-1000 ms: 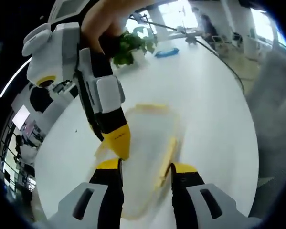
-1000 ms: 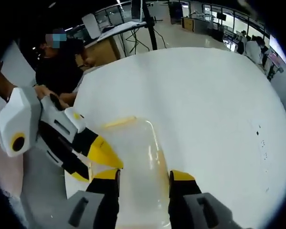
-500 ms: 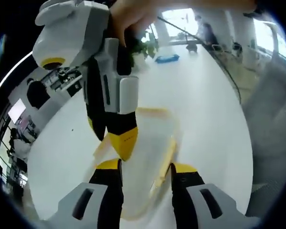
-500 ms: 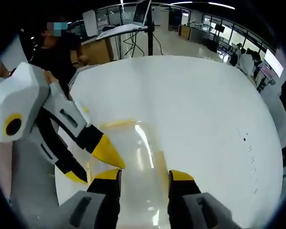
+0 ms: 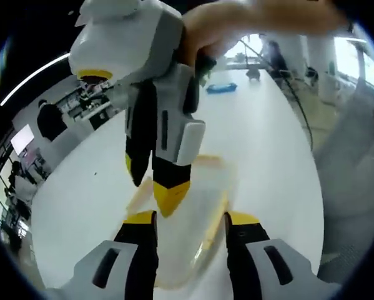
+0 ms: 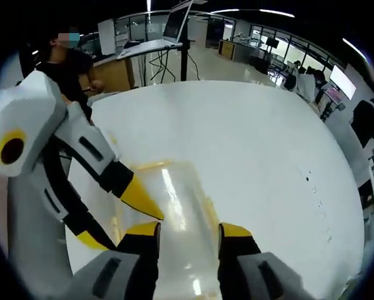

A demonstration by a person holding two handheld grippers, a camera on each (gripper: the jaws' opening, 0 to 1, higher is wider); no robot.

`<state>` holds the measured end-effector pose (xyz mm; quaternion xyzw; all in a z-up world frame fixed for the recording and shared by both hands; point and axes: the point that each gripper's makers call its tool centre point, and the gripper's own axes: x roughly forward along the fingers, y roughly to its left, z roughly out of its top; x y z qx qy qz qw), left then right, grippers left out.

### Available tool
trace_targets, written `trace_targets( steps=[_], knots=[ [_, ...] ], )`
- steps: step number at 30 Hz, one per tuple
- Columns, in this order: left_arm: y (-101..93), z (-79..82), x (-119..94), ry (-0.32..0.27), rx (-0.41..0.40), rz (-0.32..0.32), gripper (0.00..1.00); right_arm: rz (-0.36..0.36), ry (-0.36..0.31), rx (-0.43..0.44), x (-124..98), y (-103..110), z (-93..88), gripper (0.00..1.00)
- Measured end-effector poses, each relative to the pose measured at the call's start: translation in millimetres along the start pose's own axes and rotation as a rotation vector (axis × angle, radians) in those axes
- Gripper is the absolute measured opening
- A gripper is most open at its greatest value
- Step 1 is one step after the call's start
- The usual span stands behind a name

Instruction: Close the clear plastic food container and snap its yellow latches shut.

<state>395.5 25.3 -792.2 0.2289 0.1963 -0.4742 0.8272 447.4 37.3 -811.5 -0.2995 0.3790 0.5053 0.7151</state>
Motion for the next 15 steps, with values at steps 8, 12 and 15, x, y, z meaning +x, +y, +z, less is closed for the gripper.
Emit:
trace_targets(
  steps=[8, 12, 15],
  knots=[
    [16.0, -4.9, -13, 0.008, -0.031, 0.057, 0.49, -0.007, -0.137, 0.163, -16, 5, 0.9, 0.50],
    [22.2, -10.5, -17, 0.005, -0.082, 0.099, 0.52, -0.041, -0.188, 0.220, -26, 1, -0.8, 0.52],
    [23.3, -14.5, -19, 0.009, -0.102, 0.114, 0.54, -0.073, -0.255, 0.255, -37, -1, 2.5, 0.52]
  ],
)
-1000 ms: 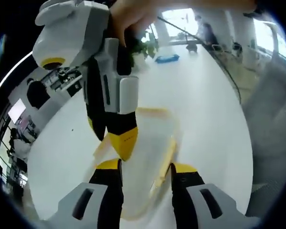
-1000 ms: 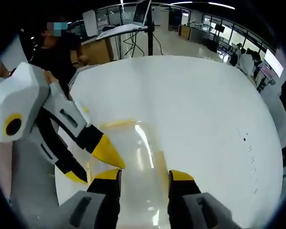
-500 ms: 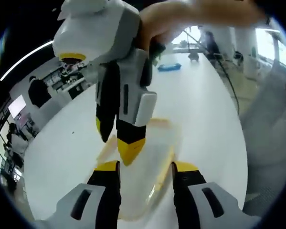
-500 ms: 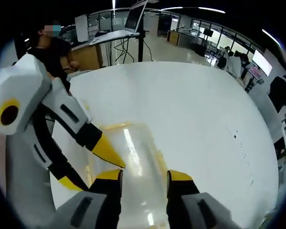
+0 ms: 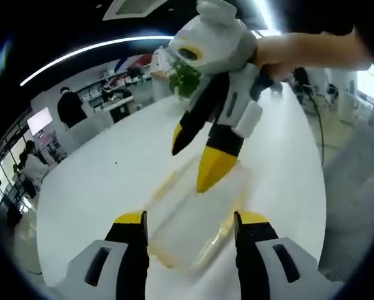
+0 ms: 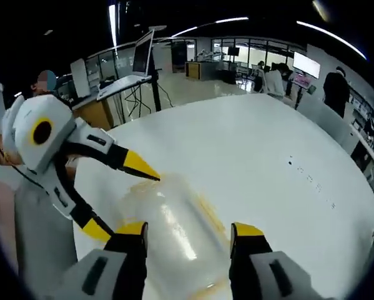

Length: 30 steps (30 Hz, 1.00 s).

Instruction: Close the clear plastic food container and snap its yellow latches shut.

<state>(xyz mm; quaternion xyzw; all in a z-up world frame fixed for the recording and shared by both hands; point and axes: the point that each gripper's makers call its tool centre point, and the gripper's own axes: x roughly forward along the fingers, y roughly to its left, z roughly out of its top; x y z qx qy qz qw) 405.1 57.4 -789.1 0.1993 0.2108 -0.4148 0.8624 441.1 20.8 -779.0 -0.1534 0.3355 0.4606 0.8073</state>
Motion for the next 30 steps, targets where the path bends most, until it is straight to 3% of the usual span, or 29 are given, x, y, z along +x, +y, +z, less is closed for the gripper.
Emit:
trace_targets(
  steps=[4, 7, 11, 20, 30],
  knots=[
    [4.1, -5.6, -3, 0.008, -0.024, 0.017, 0.56, -0.029, -0.016, 0.025, -10, -2, -5.4, 0.53],
    [9.6, -2.2, -7, -0.027, -0.049, 0.042, 0.56, -0.048, -0.040, 0.053, -14, -3, -9.5, 0.56],
    [12.8, -6.3, -9, -0.025, -0.073, 0.046, 0.57, -0.083, -0.117, 0.178, -19, -8, -12.9, 0.57],
    [11.7, -21.7, -11, -0.023, -0.152, 0.029, 0.62, -0.096, -0.110, 0.212, -20, -4, -36.0, 0.60],
    [11.9, -25.1, -8, -0.016, -0.163, 0.019, 0.62, -0.103, -0.099, 0.205, -14, 3, -47.2, 0.60]
  ],
)
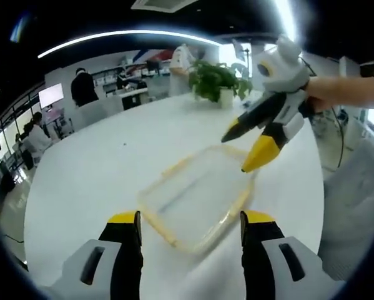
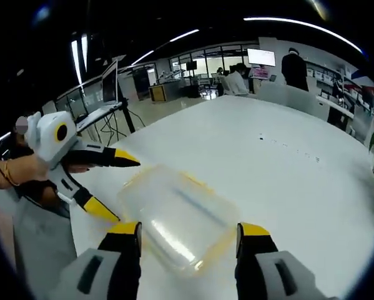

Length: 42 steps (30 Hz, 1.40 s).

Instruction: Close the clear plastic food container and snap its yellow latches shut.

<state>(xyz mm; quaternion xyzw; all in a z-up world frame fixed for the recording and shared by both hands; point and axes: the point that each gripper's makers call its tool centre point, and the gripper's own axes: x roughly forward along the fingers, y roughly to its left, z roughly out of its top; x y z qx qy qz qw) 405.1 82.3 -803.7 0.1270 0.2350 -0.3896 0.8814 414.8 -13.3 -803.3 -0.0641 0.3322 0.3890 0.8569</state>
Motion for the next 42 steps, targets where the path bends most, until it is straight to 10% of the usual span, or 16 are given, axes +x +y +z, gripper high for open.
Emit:
trace_targets(
  steps=[42],
  knots=[
    [29.6, -4.8, 30, 0.074, -0.008, 0.021, 0.60, 0.001, 0.051, -0.125, 31, -29, 18.3, 0.59]
  ],
)
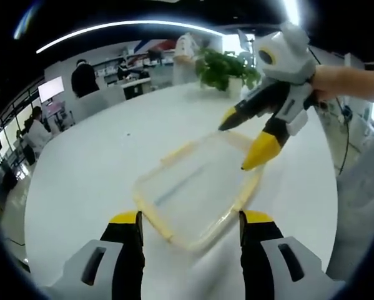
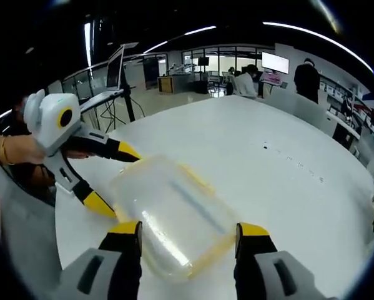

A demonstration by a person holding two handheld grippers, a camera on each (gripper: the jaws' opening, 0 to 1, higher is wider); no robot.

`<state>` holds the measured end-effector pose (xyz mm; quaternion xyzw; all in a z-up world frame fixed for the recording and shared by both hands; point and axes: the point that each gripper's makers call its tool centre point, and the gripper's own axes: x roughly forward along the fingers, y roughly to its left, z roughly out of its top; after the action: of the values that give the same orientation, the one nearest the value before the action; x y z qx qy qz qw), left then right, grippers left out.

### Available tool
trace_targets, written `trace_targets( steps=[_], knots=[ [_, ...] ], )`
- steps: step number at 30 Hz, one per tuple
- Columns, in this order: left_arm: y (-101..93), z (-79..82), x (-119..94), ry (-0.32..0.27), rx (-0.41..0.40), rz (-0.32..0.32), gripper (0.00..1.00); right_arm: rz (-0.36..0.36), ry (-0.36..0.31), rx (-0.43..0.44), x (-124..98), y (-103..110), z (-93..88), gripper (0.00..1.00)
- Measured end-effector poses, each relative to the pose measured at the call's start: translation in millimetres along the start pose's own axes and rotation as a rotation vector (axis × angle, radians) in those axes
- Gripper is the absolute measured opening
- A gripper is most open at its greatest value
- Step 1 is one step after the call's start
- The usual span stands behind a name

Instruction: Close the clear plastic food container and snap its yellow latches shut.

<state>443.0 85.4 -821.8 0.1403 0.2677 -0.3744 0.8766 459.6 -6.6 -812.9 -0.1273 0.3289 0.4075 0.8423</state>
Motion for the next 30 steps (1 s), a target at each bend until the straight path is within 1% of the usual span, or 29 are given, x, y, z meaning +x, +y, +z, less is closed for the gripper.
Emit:
trace_targets(
  steps=[13, 20, 23, 30],
  knots=[
    [23.6, 7.8, 13, 0.017, 0.001, 0.022, 0.60, 0.010, -0.022, -0.009, 16, -19, 14.5, 0.58],
    [30.0, 9.4, 18, 0.024, 0.016, 0.024, 0.59, 0.011, -0.029, -0.009, 20, -25, 18.9, 0.58],
    [33.1, 8.5, 19, 0.038, 0.047, 0.032, 0.58, 0.014, -0.035, -0.012, 22, -27, 20.6, 0.58],
    [34.6, 8.0, 20, 0.041, 0.047, 0.045, 0.58, 0.017, -0.033, -0.014, 23, -28, 22.1, 0.58]
  ],
)
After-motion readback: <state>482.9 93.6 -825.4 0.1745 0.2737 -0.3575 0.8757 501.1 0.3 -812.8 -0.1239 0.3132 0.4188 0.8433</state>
